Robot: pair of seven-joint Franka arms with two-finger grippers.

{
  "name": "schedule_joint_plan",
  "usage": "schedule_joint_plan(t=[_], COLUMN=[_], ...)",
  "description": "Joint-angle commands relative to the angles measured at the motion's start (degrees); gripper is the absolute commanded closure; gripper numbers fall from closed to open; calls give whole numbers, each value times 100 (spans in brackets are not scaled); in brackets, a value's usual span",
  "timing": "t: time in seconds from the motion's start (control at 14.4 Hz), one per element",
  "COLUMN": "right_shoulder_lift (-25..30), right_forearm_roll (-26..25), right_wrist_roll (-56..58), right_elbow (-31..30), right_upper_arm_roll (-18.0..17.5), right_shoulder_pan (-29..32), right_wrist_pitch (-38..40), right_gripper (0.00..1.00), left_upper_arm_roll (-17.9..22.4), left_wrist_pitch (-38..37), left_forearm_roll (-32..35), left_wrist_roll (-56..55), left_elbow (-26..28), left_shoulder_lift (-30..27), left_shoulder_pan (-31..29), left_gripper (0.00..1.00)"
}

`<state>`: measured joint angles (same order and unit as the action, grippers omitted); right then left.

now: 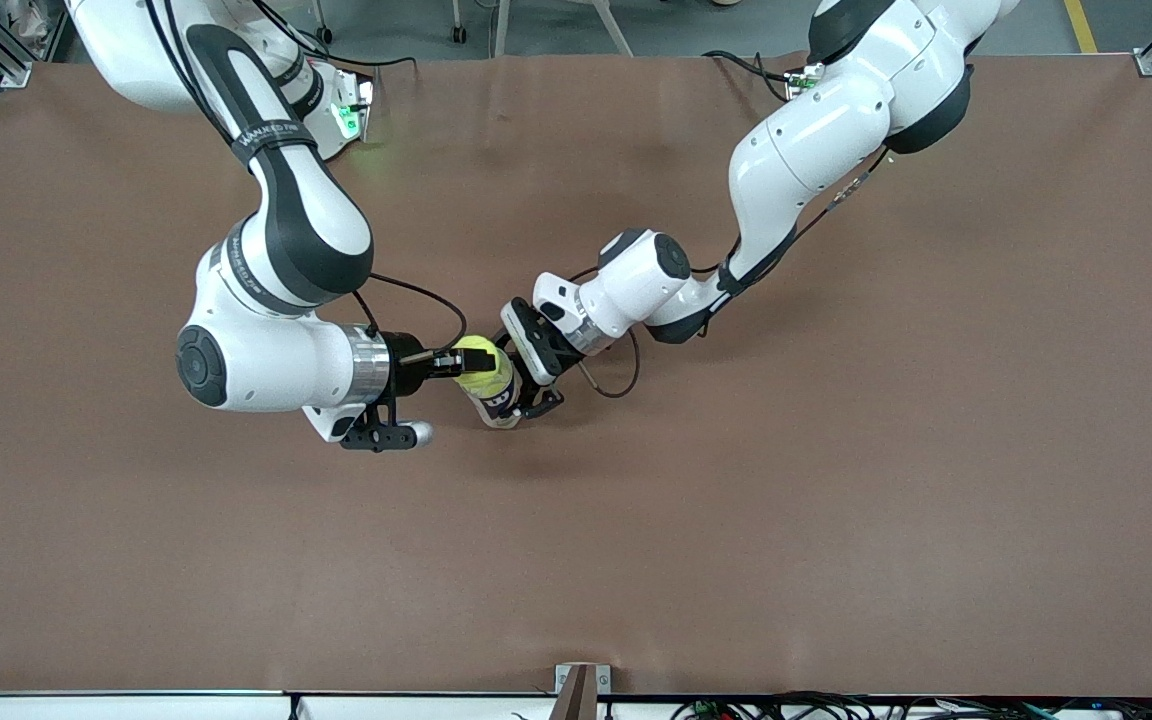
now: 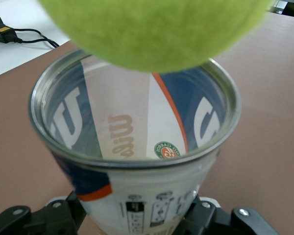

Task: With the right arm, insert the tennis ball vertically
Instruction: 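Drop the second ball into the tube by opening the right gripper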

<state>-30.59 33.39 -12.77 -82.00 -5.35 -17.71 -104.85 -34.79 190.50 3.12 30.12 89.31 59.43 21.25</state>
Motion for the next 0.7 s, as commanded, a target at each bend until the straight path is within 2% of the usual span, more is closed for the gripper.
schedule_joint_plan(t=[0.0, 0.07, 0.14, 0.21, 0.63], right_shoulder_lift=[27, 10, 9, 9, 9], right_forearm_roll=[-16, -16, -25, -34, -227], right_wrist_roll=[-42, -42, -42, -33, -33], right_elbow=[-61, -70, -70, -70, -70], right_upper_arm_roll=[34, 42, 42, 42, 42], right_shoulder_pan=[-75, -83, -83, -83, -92], right_wrist_pitch=[-105, -167, -228, -281, -282], right_gripper=[66, 54, 33, 0, 0], left_upper_arm_roll=[78, 78, 78, 78, 78], left_wrist_pitch=[-4, -4, -4, -4, -4], left_forearm_roll=[-30, -30, -30, -30, -39], left_wrist_roll=[38, 29, 29, 29, 29], left_elbow=[-37, -37, -45, -45, -28], left_shoulder_lift=[43, 34, 34, 34, 34], left_shoulder_pan=[63, 54, 54, 54, 46], left_gripper=[22, 22, 22, 22, 22])
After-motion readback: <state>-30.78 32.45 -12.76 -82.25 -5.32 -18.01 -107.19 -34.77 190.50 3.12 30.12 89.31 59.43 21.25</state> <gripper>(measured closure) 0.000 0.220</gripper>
